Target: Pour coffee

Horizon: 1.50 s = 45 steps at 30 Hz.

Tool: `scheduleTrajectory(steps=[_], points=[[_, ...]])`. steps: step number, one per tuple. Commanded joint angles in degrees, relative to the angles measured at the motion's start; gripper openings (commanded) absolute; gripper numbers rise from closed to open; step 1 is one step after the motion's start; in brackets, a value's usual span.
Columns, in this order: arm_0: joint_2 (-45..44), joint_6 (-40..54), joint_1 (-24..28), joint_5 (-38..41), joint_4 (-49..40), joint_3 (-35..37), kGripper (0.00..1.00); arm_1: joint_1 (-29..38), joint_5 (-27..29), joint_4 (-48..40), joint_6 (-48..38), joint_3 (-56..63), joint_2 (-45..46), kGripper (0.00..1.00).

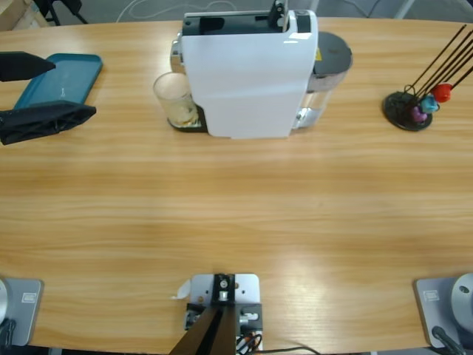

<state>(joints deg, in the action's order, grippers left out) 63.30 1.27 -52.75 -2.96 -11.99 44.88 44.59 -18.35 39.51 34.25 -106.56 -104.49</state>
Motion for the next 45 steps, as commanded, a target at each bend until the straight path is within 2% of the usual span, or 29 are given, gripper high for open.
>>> scheduleTrajectory(steps=[1, 10, 24, 45], points=[[-0.1, -0.6, -0.5, -0.8, -0.6, -2.2, 1.0, -1.9, 2.4, -1.0, 1.8, -0.4, -7.8, 0.0], [-0.8, -0.6, -0.4, -1.0, -0.6, -3.5, 1.0, -5.0, 7.6, -0.4, 5.7, 0.5, -6.2, 0.0], [-0.7, -0.6, -0.4, -1.0, -0.3, -3.6, 1.0, -2.5, 7.0, 0.3, 6.4, 3.2, -6.4, 0.0], [-1.5, -0.8, -0.5, -1.0, -0.3, -5.2, 1.0, -2.3, 7.3, -0.1, 6.1, 4.0, -9.4, 0.0]])
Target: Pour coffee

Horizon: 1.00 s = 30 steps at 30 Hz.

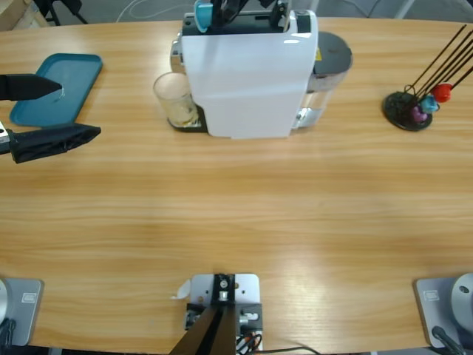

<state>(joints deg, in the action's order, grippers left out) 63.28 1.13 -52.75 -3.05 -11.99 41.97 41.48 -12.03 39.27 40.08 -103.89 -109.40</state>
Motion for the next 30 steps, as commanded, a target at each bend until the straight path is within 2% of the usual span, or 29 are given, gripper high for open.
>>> scheduleTrajectory(steps=[1, 7, 8, 9, 10, 11, 12, 14, 19, 20, 22, 23, 25, 26, 28, 29, 30], points=[[-1.5, -0.7, -0.4, -0.9, -0.3, -2.4, 1.0, 0.8, 1.0, 0.0, 0.2, 1.2, -4.7, 0.0], [-1.3, -0.8, -0.4, -0.9, -0.3, -2.7, 1.0, 0.8, 1.6, 0.2, 0.0, 0.6, -4.8, 0.0], [-1.2, -0.9, -0.5, -0.9, -0.2, -2.7, 1.0, 0.8, 2.2, 0.2, 0.0, 0.5, -4.5, 0.036], [-1.0, -0.9, -0.4, -0.9, -0.1, -2.7, 1.0, 0.8, 2.9, 0.3, -0.4, 0.5, -4.2, 0.278], [-0.9, -0.9, -0.4, -0.9, -0.1, -2.7, 1.0, 0.8, 3.8, 0.3, -0.6, 0.6, -3.9, 0.615], [-0.8, -0.9, -0.4, -0.9, 0.0, -2.6, 1.0, 0.9, 4.4, 0.1, -0.6, 0.7, -3.5, 0.844], [-0.8, -0.9, -0.5, -0.9, 0.0, -2.6, 1.0, 1.2, 4.8, -0.2, -0.6, 0.8, -3.0, 0.948], [-0.8, -0.9, -0.5, -0.9, 0.0, -2.7, 1.0, 2.3, 5.2, -1.0, -0.6, 0.8, -1.7, 1.0], [-1.0, -0.9, -0.4, -0.9, 0.0, -2.8, 1.0, 7.4, 4.6, -0.5, -1.4, -5.4, 1.3, 1.0], [-1.0, -0.9, -0.4, -0.9, 0.0, -2.7, 1.0, 8.5, 5.5, 1.0, -1.5, -7.2, 2.1, 0.94], [-0.9, -0.9, -0.4, -0.9, 0.0, -2.3, 1.0, 9.9, 6.7, 3.4, -2.0, -8.6, 4.2, 0.719], [-0.9, -0.9, -0.4, -0.9, 0.0, -2.0, 1.0, 10.2, 7.5, 5.0, -2.9, -9.0, 5.5, 0.569], [-0.9, -0.9, -0.5, -0.9, 0.0, -1.8, 1.0, 10.5, 7.5, 9.7, -6.8, -10.1, 8.0, 0.033], [-1.0, -0.9, -0.5, -0.9, 0.0, -1.6, 1.0, 10.5, 7.4, 11.5, -9.2, -9.6, 9.5, 0.0], [-1.1, -0.9, -0.4, -0.9, 0.0, -1.5, 1.0, 10.8, 7.3, 13.0, -15.5, -6.5, 13.0, 0.0], [-1.2, -0.9, -0.5, -0.8, 0.0, -1.4, 1.0, 10.8, 7.3, 12.7, -21.2, -4.0, 15.0, 0.0], [-1.4, -0.9, -0.5, -0.8, 0.0, -1.3, 1.0, 10.8, 7.3, 12.6, -30.7, -0.9, 17.7, 0.0]])
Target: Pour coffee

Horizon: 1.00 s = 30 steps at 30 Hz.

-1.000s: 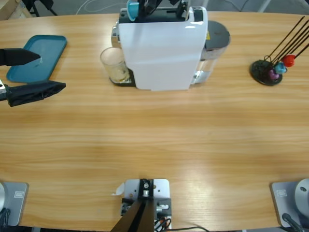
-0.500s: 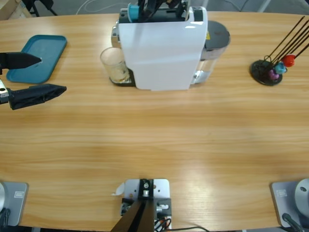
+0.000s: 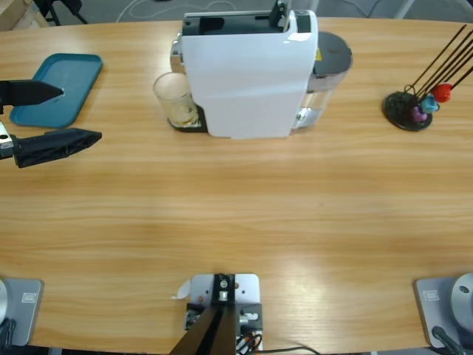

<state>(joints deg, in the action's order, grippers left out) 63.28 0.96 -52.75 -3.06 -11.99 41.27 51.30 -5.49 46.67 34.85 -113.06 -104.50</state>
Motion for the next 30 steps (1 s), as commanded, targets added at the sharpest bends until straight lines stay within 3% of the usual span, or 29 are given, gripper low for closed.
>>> scheduleTrajectory(steps=[1, 3, 5, 7, 11, 14, 17, 22, 26, 30], points=[[-1.5, -0.8, -0.6, -0.8, 0.0, -0.5, 1.0, 1.0, 0.8, 5.3, -34.0, 11.2, 15.1, 0.0], [-1.5, -0.8, -1.0, -0.8, -0.1, -0.2, 1.0, 1.0, 4.0, 5.6, -53.5, 17.0, 18.5, 0.0], [-1.4, -0.8, -1.1, -0.7, -0.1, 0.1, 1.0, 1.0, 6.3, 6.0, -61.4, 21.1, 19.4, 0.0], [-1.5, -0.8, -1.1, -0.7, -0.1, 0.8, 1.0, 1.0, 7.8, 5.3, -63.2, 22.7, 19.8, 0.0], [-1.5, -0.8, -1.3, -0.6, -0.1, 1.9, 1.0, -0.4, 17.8, -1.0, -67.6, 24.0, 20.3, 0.0], [-1.8, -0.8, -2.8, -0.5, -0.2, 2.0, 1.0, -1.5, 24.3, -8.0, -68.3, 22.5, 17.5, 0.0], [-2.0, -0.9, -3.2, -0.4, -0.6, 1.9, 1.0, -3.4, 29.6, -9.0, -72.2, 20.5, 13.0, 0.0], [-2.0, -0.9, -3.2, -0.5, -0.6, 1.7, 1.0, -3.6, 30.0, -11.8, -76.5, 20.4, 10.9, 0.0], [-1.7, -0.9, -3.2, -0.5, -0.6, 1.8, 1.0, -3.7, 23.1, -16.7, -81.2, 22.4, 10.7, 0.0], [-2.3, -0.9, -3.2, -0.6, -0.6, 1.3, 1.0, -3.7, 20.7, -19.1, -84.4, 22.6, 9.7, 0.0]])
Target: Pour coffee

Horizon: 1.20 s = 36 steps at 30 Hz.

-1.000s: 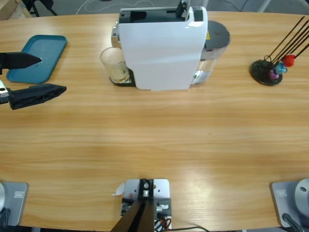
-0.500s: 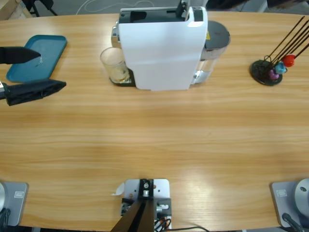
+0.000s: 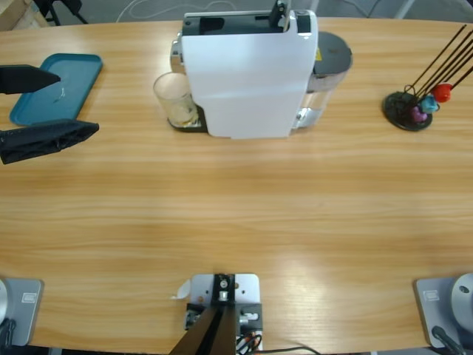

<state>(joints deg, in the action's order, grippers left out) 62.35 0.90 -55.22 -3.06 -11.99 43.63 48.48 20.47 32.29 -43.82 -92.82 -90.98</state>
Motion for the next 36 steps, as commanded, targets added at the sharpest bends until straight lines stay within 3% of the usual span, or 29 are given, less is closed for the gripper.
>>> scheduleTrajectory(steps=[1, 28, 36], points=[[-1.6, -0.8, -0.7, -0.6, -0.6, -1.2, 1.0, -0.9, -5.8, -4.9, -5.6, 1.9, -4.4, 0.0], [-4.9, -2.1, -0.7, -0.9, -2.3, -3.6, 1.0, 3.5, -13.6, -11.6, -10.0, 0.8, -17.4, 0.0], [-7.6, -2.7, -0.7, -1.2, -2.9, -4.2, 1.0, 4.7, -14.6, -16.2, -12.4, 5.9, -21.1, 0.0]])
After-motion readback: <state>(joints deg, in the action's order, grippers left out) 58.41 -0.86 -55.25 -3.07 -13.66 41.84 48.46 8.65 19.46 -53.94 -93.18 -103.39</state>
